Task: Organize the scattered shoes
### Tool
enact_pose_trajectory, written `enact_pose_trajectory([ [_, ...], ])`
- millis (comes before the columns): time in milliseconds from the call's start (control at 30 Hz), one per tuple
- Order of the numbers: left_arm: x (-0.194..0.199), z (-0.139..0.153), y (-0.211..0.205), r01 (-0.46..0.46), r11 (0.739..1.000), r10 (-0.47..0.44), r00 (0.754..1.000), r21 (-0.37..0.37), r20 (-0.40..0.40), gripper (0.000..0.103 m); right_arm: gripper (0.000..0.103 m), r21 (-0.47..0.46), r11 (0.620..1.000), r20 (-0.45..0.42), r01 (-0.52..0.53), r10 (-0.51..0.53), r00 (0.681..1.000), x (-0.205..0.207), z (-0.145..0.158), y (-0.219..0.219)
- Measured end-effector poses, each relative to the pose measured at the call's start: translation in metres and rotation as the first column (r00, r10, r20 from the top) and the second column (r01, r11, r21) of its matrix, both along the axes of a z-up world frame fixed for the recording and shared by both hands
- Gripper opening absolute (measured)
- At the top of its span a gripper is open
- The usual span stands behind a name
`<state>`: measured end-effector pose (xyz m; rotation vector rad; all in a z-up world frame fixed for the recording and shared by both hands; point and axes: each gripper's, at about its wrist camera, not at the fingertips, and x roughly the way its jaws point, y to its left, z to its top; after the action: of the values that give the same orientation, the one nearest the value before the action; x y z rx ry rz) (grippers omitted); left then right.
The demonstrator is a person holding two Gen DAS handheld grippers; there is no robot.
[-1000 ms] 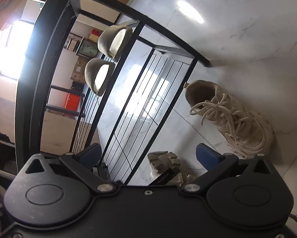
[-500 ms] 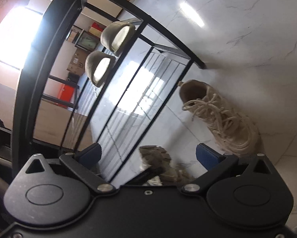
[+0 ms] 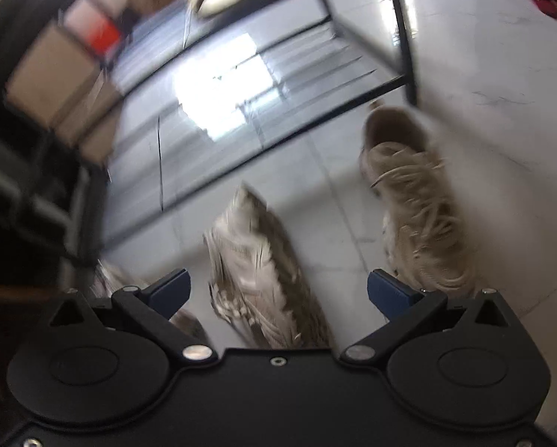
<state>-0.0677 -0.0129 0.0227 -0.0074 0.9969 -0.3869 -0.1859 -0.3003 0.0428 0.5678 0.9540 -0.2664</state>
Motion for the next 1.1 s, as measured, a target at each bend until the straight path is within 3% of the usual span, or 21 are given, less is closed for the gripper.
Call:
enact_pose_trajectory([
  [200,0.005,0.008,0.025,-0.063,0.991,0.065,0.998,-0.120,0.007,0.102,0.103,-0.162,0.972,-0.128,-0.170,0.150,0.980,0.074,-0.015,0.054],
  [333,0.016,0.010,0.031,-0.087,0.990,0.087,0.996,-0.110,-0.007,0.102,0.103,-0.188,0.915,-0.367,-0.357,0.271,0.890,0.112,-0.050,0.090],
  [400,0.022,0.012,0.036,-0.116,0.985,0.114,0.993,-0.129,-0.025,0.102,0.102,-0.239,0.867,-0.475,-0.438,0.289,0.831,0.123,-0.064,0.111],
  [433,0.025,0.011,0.040,-0.131,0.980,0.125,0.991,-0.148,-0.047,0.102,0.102,-0.261,0.854,-0.484,-0.451,0.288,0.826,0.125,-0.065,0.116],
  [467,0.028,0.011,0.043,-0.145,0.975,0.135,0.988,-0.167,-0.069,0.102,0.103,-0.340,0.803,-0.508,-0.489,0.281,0.814,0.129,-0.068,0.131],
  [567,0.036,0.004,0.056,-0.191,0.952,0.153,0.974,-0.240,-0.165,0.102,0.103,-0.433,0.693,-0.563,-0.577,0.291,0.773,0.141,-0.080,0.159],
  [667,0.040,0.001,0.068,-0.240,0.935,0.184,0.958,-0.262,-0.219,0.102,0.103,-0.437,0.669,-0.602,-0.601,0.279,0.748,0.144,-0.090,0.163],
  [900,0.045,-0.001,0.081,-0.303,0.912,0.235,0.938,-0.276,-0.254,0.102,0.103,-0.437,0.616,-0.685,-0.655,0.244,0.687,0.149,-0.114,0.170],
  [1000,0.045,-0.004,0.078,-0.298,0.916,0.229,0.938,-0.268,-0.262,0.102,0.103,-0.420,0.645,-0.675,-0.639,0.248,0.695,0.149,-0.113,0.162],
  [1100,0.044,-0.007,0.073,-0.287,0.924,0.222,0.940,-0.251,-0.259,0.102,0.103,-0.422,0.643,-0.663,-0.639,0.262,0.701,0.147,-0.111,0.165],
])
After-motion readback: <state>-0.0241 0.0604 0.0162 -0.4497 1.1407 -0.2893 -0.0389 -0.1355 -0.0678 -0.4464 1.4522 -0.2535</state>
